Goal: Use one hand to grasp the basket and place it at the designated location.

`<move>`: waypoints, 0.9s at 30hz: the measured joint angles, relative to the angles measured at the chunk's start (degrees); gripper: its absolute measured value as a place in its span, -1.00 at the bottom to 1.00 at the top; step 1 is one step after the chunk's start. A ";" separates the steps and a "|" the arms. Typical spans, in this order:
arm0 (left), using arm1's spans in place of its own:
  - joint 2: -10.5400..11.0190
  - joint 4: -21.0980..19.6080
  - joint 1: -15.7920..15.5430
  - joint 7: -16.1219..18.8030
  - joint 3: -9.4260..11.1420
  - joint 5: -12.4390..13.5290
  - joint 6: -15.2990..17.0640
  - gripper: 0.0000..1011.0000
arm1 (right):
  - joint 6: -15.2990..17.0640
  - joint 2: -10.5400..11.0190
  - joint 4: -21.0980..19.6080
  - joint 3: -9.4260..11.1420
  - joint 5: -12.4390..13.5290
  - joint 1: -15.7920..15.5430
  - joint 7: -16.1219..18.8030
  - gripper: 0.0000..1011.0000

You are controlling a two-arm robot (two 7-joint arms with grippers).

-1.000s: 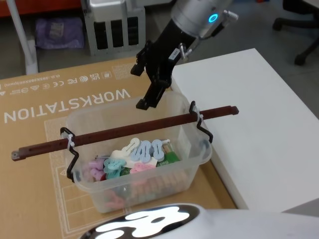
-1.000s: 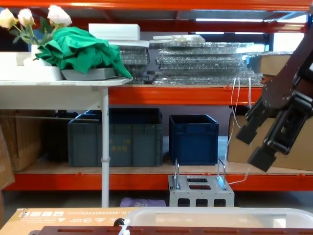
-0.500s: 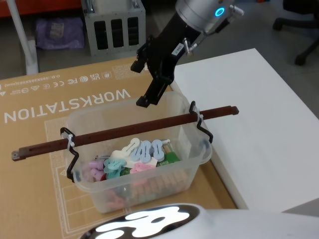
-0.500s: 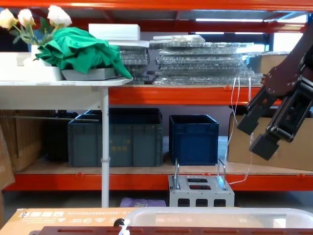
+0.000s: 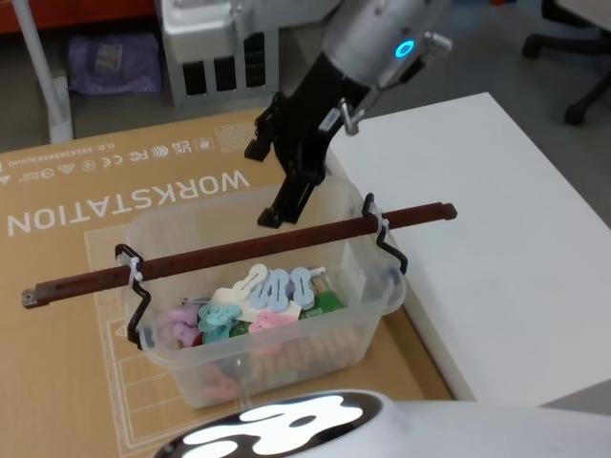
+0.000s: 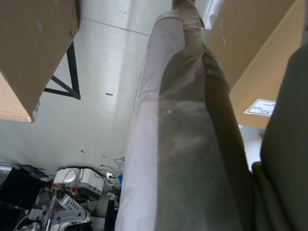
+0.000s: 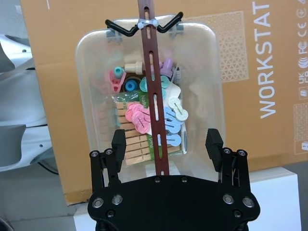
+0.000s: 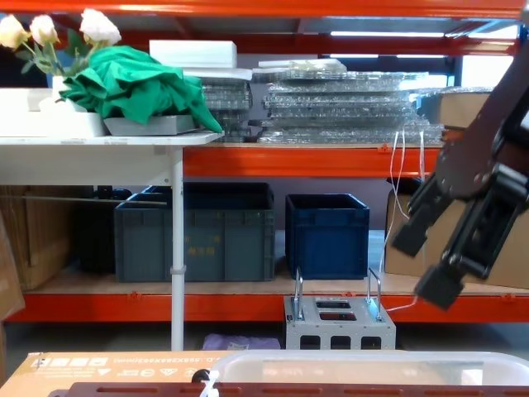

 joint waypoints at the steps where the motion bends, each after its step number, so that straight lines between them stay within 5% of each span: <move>1: 0.00 0.00 0.00 0.00 0.00 0.00 0.00 -1.00 | 0.12 -0.51 0.08 -0.42 -0.56 -0.14 0.03 0.98; 27: 0.00 0.00 0.00 0.00 0.00 0.00 0.00 -1.00 | 0.75 -6.35 4.67 -6.73 -5.41 -0.98 -0.36 0.98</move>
